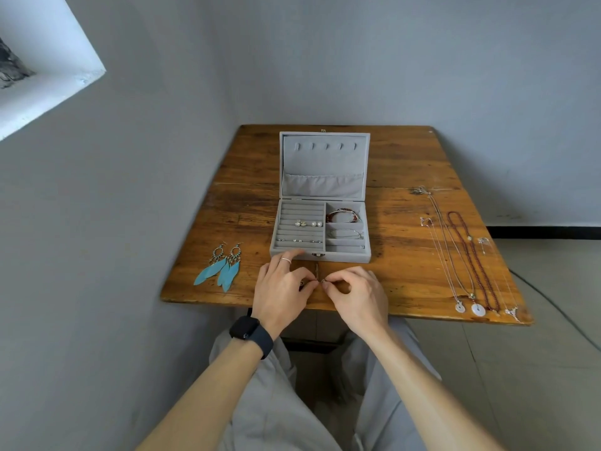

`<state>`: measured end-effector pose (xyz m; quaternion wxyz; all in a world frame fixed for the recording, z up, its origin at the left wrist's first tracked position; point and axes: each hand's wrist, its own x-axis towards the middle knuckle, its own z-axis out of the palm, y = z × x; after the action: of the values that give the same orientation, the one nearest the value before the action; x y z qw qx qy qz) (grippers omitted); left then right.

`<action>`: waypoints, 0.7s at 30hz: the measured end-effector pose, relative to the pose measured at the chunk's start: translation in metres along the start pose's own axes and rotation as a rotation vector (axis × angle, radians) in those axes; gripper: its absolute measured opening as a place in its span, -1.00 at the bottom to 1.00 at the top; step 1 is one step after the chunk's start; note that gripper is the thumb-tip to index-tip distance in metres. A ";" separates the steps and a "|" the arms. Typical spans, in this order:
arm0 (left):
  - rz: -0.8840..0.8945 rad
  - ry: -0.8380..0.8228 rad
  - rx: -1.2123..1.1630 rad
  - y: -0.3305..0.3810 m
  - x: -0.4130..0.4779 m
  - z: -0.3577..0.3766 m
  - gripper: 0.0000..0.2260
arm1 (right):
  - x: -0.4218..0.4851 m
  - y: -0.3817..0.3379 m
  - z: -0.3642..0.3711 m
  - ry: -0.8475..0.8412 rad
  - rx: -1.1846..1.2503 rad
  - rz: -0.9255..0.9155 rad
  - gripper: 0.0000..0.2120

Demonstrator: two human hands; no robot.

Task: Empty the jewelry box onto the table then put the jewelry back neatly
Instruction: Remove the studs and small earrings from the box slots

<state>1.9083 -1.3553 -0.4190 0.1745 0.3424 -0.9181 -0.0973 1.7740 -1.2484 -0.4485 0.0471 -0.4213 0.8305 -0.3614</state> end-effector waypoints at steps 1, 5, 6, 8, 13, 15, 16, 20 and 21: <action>0.000 -0.001 0.004 0.000 0.000 0.000 -0.86 | 0.000 0.000 0.000 0.000 0.000 -0.001 -0.88; -0.009 -0.002 0.008 0.002 0.001 -0.001 -0.84 | 0.000 0.000 0.001 0.001 0.001 -0.006 -0.87; -0.008 -0.001 0.007 0.002 0.001 -0.001 -0.84 | -0.001 0.001 0.002 0.001 0.005 -0.007 -0.87; -0.006 -0.005 0.008 0.002 0.000 -0.001 -0.84 | -0.001 0.002 0.001 -0.005 0.019 -0.004 -0.85; -0.001 -0.027 -0.001 0.001 0.000 -0.003 -0.84 | -0.001 0.004 0.000 -0.020 0.043 -0.003 -0.83; 0.003 -0.027 -0.002 0.001 0.000 -0.004 -0.84 | -0.002 0.004 -0.001 -0.020 0.050 -0.008 -0.82; 0.005 -0.027 0.000 0.001 0.000 -0.004 -0.84 | -0.002 0.004 -0.002 -0.021 0.053 -0.010 -0.82; 0.004 -0.027 0.009 0.002 -0.001 -0.004 -0.85 | -0.003 0.003 -0.002 -0.024 0.054 -0.007 -0.82; 0.002 -0.025 0.012 0.002 -0.002 -0.004 -0.85 | -0.003 0.003 -0.002 -0.026 0.051 -0.005 -0.82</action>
<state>1.9097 -1.3530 -0.4155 0.1613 0.3414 -0.9210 -0.0958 1.7731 -1.2438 -0.4497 0.0679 -0.4269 0.8191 -0.3770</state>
